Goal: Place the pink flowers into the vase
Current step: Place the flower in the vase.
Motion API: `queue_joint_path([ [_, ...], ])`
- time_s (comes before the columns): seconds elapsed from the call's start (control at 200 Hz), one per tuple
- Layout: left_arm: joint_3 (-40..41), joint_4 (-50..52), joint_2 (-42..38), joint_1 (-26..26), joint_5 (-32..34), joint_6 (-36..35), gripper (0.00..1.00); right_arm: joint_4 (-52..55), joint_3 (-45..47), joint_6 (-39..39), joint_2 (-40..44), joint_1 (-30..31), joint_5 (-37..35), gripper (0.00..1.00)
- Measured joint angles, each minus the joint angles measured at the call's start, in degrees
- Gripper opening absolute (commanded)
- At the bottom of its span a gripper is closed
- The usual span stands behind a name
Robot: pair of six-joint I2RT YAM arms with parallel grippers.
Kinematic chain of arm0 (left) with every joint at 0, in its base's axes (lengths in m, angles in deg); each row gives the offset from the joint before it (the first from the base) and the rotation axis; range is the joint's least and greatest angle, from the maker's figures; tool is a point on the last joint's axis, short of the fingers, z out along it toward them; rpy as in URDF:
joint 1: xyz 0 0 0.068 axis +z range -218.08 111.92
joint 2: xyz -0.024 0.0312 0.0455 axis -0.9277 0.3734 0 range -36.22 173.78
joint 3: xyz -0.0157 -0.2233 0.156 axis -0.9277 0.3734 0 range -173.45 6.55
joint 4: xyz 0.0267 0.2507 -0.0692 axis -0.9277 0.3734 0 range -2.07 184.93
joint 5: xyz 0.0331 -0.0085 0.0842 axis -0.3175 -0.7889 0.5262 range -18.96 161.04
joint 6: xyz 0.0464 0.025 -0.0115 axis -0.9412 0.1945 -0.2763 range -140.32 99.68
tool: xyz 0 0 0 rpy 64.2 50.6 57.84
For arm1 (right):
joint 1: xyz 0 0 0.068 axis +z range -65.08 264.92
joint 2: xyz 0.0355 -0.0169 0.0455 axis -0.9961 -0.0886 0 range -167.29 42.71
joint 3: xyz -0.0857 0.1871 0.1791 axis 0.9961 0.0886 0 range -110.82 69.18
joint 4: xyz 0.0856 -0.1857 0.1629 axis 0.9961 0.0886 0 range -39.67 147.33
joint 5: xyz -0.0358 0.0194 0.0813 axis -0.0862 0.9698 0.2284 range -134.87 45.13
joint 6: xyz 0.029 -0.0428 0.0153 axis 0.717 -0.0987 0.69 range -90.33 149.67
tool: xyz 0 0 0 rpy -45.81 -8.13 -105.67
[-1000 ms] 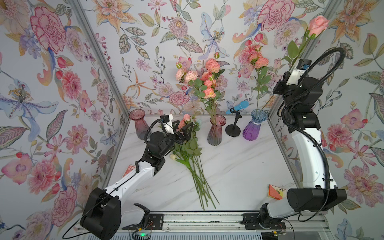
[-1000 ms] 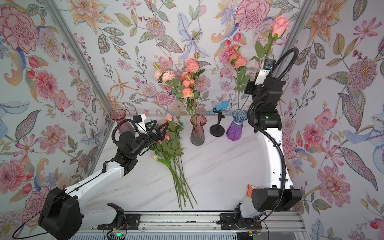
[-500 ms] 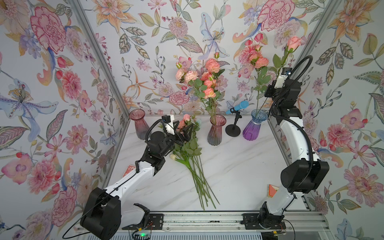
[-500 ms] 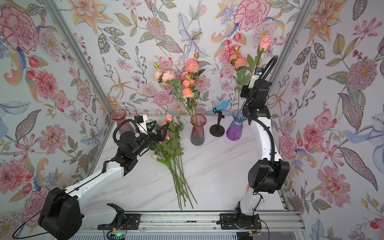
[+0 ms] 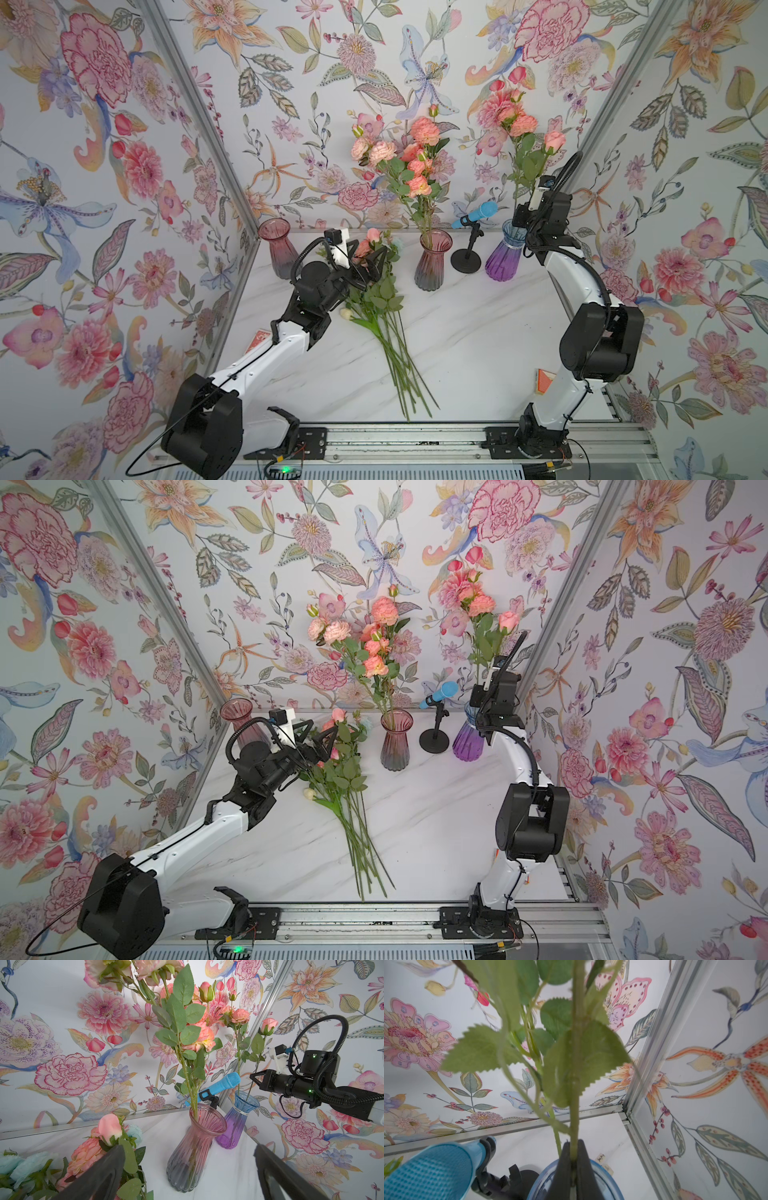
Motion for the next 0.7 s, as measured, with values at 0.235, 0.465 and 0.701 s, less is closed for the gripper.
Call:
queue_joint_path([
  [0.235,0.0,0.0,0.0,0.0,0.0,-0.2,1.0,-0.1,0.6,2.3,0.0,0.0,0.0,0.48],
  [0.465,0.0,0.0,0.0,0.0,0.0,-0.3,1.0,0.6,0.7,2.9,1.0,1.1,-1.2,0.99],
  [0.701,0.0,0.0,0.0,0.0,0.0,-0.2,1.0,1.4,4.5,-1.7,8.6,10.4,-5.6,0.99],
])
